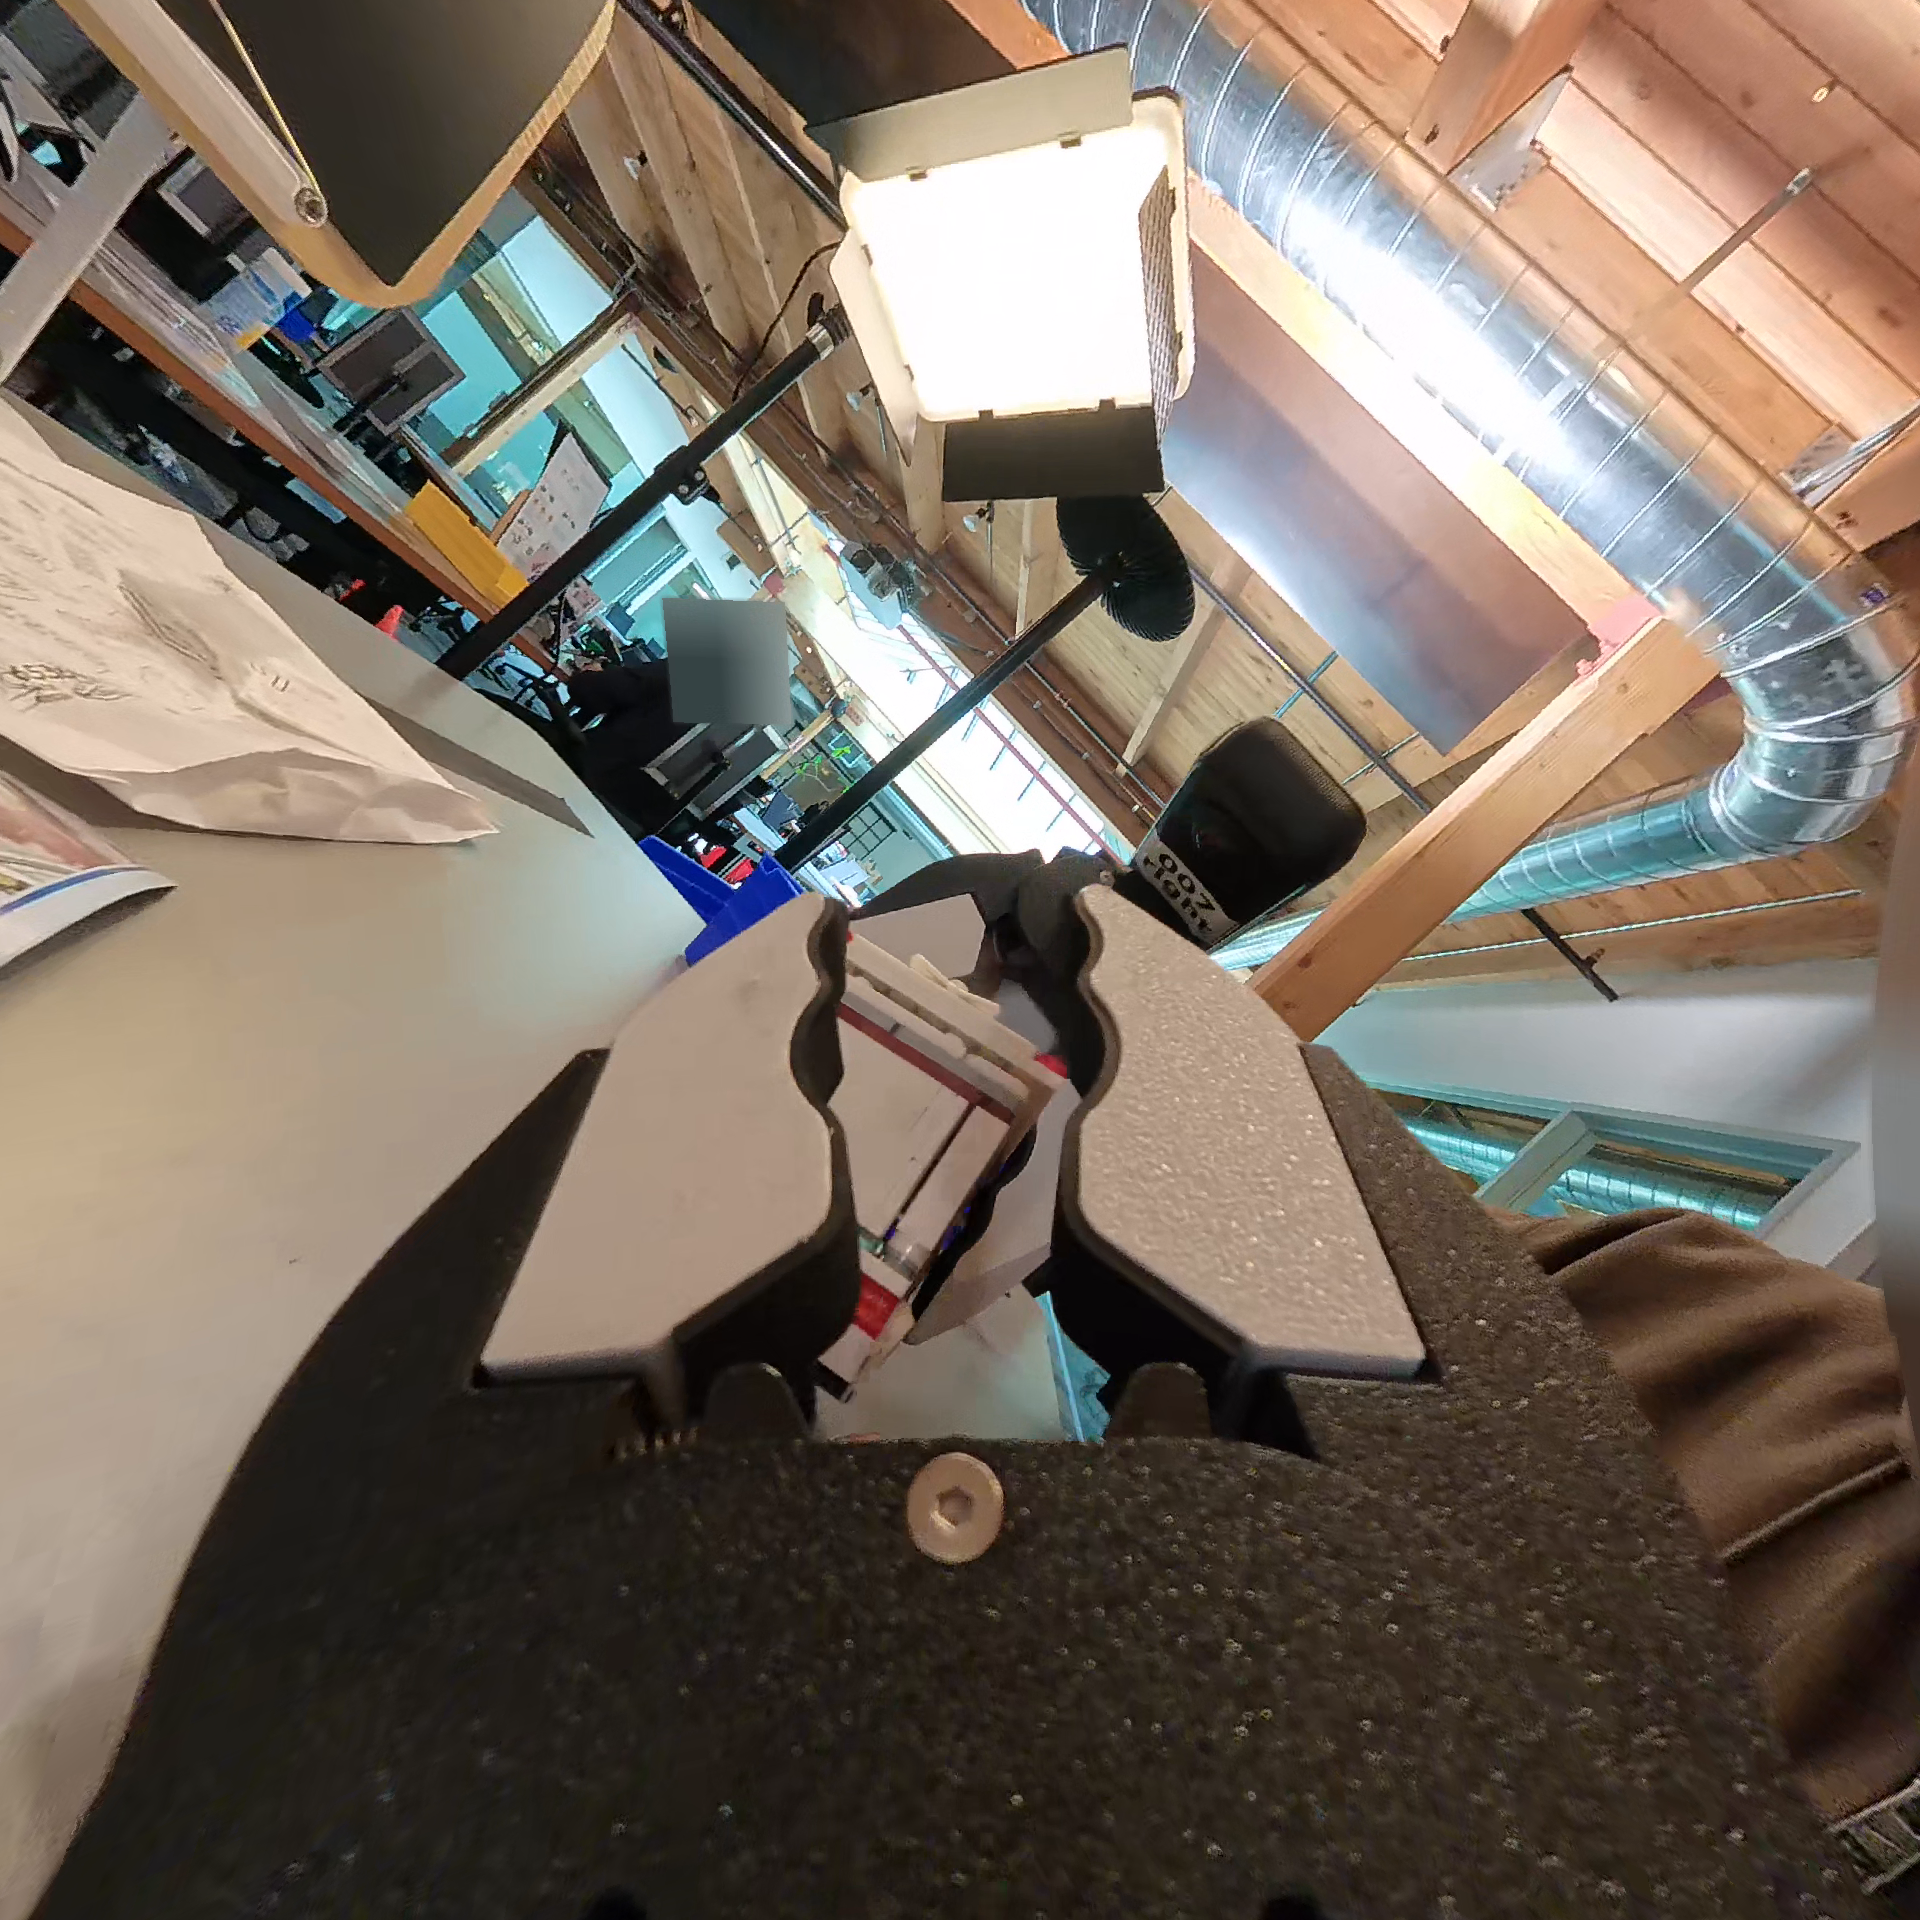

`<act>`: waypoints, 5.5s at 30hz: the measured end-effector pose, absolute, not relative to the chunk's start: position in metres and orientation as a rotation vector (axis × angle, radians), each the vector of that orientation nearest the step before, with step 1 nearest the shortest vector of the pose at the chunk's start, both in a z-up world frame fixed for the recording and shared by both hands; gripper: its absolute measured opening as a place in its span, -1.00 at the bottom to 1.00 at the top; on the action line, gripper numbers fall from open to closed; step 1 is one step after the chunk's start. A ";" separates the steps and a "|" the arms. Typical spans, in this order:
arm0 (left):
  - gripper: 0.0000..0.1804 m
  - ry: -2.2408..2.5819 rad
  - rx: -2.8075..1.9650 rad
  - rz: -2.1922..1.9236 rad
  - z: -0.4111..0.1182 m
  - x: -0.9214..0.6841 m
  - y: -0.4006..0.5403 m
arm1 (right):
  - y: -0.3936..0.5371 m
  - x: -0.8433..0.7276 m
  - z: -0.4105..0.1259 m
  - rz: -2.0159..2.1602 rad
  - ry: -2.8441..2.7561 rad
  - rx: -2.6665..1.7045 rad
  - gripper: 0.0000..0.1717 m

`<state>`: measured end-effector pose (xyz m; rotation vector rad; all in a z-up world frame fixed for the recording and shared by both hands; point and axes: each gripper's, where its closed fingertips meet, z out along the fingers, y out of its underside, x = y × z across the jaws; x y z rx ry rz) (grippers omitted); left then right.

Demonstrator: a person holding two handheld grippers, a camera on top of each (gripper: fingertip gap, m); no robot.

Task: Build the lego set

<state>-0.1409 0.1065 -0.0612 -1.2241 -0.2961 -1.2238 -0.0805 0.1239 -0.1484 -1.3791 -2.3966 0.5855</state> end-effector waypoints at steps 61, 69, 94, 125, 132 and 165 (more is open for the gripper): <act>-0.42 -0.138 -1.554 -1.099 -0.114 -0.100 0.128 | 0.168 -0.046 -0.121 0.637 -2.252 -1.549 -0.06; -0.43 -0.117 -1.547 -1.096 -0.109 -0.099 0.123 | 0.156 -0.047 -0.134 0.500 -2.304 -1.544 -0.05; -0.45 -0.126 -1.542 -1.086 -0.106 -0.103 0.121 | 0.157 -0.044 -0.177 0.009 -2.437 -1.403 -0.05; -0.45 -0.140 -1.540 -1.070 -0.106 -0.115 0.117 | 0.150 -0.060 -0.171 0.147 -2.560 -1.350 -0.08; -0.45 -0.130 -1.525 -1.081 -0.101 -0.114 0.115 | 0.151 -0.060 -0.171 0.172 -2.621 -1.345 -0.07; -0.45 -0.122 -1.498 -1.100 -0.095 -0.113 0.113 | 0.153 -0.073 -0.194 0.044 -2.672 -1.280 0.12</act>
